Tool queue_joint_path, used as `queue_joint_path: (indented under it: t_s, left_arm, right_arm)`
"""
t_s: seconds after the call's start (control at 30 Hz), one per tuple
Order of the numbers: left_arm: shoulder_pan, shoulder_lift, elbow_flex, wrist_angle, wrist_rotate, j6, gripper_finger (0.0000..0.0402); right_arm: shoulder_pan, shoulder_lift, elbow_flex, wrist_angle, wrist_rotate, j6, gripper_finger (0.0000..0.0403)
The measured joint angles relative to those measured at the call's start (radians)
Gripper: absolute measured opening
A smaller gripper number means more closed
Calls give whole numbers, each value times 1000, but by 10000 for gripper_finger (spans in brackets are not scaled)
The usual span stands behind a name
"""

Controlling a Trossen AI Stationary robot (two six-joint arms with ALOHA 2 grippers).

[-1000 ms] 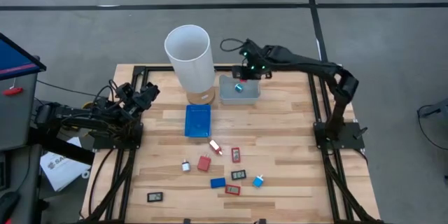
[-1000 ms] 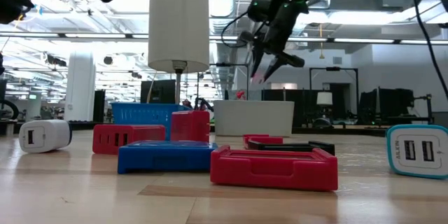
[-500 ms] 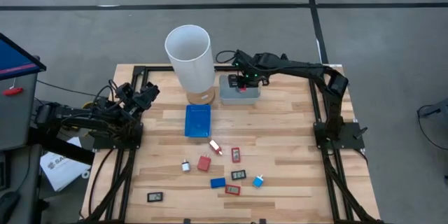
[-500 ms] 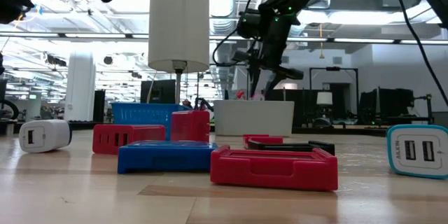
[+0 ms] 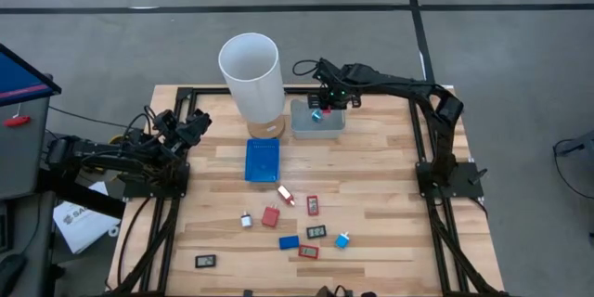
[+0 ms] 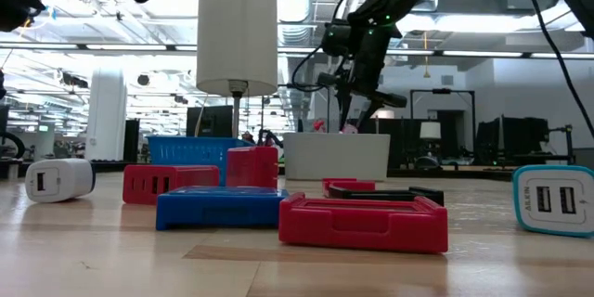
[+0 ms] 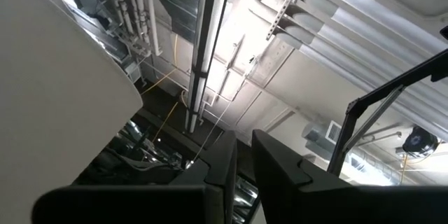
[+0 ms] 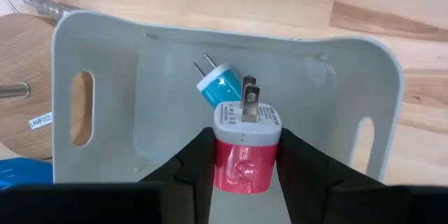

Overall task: Pick & Place Office items
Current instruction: Put the pink charger adapter into the gray bin

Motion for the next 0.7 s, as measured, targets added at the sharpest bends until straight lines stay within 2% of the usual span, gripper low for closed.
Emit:
queue_joint_path:
  t_s: [0.7]
  left_arm:
    - [0, 0, 0, 0, 0, 1, 44]
  right_arm:
    - [10, 0, 0, 55, -2, -80, 157]
